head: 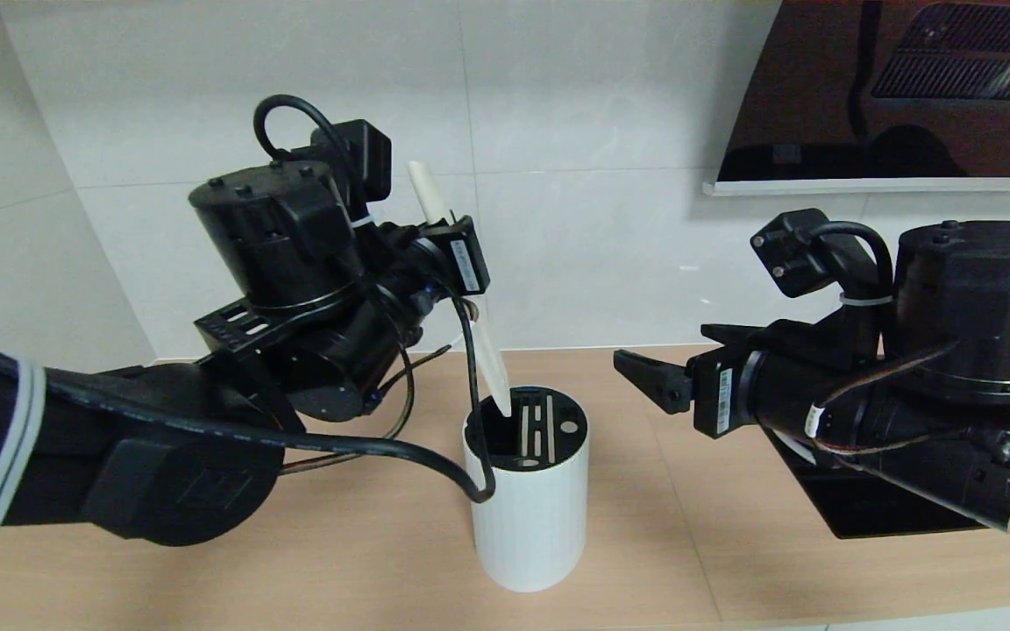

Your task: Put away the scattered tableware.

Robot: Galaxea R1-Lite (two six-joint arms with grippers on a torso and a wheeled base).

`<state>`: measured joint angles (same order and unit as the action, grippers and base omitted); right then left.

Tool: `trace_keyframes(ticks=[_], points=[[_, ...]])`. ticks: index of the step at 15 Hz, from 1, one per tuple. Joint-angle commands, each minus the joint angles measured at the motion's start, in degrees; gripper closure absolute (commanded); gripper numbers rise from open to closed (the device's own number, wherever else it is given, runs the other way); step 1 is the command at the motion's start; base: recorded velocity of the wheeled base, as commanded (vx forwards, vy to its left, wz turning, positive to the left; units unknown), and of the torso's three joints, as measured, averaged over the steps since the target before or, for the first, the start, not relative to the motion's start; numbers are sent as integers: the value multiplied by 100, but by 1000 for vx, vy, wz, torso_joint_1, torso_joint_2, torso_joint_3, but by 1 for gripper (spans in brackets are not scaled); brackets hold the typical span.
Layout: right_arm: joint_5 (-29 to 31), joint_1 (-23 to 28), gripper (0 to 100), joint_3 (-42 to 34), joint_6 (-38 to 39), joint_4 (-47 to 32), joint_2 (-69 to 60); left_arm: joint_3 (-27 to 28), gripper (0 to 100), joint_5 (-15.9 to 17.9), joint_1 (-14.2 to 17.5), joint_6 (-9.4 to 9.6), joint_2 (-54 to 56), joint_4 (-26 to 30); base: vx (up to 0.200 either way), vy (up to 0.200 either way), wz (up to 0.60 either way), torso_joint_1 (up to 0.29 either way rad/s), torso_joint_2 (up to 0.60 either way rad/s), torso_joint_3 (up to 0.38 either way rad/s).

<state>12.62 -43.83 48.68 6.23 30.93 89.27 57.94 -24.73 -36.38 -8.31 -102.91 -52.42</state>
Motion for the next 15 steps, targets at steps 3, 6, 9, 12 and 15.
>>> trace_keyframes(ticks=[3, 6, 9, 12, 15], points=[[-5, -3, 0, -34, 1, 10, 29, -11, 100, -49, -36, -4, -282, 4, 0, 0, 0, 0, 0, 0], [4, -3, 0, -34, 1, 1, 38, -11, 100, -84, -36, 5, -308, 12, 0, 0, 0, 0, 0, 0], [4, -3, 0, -34, 1, 1, 38, -11, 100, -84, -36, -4, -361, 21, 0, 0, 0, 0, 0, 0], [-5, -3, 0, -34, 1, 1, 46, -20, 100, -137, -63, -4, -475, 39, 0, 0, 0, 0, 0, 0], [4, -3, 0, -34, 1, 10, 46, -20, 100, -260, -168, -4, -686, 39, 0, 0, 0, 0, 0, 0]])
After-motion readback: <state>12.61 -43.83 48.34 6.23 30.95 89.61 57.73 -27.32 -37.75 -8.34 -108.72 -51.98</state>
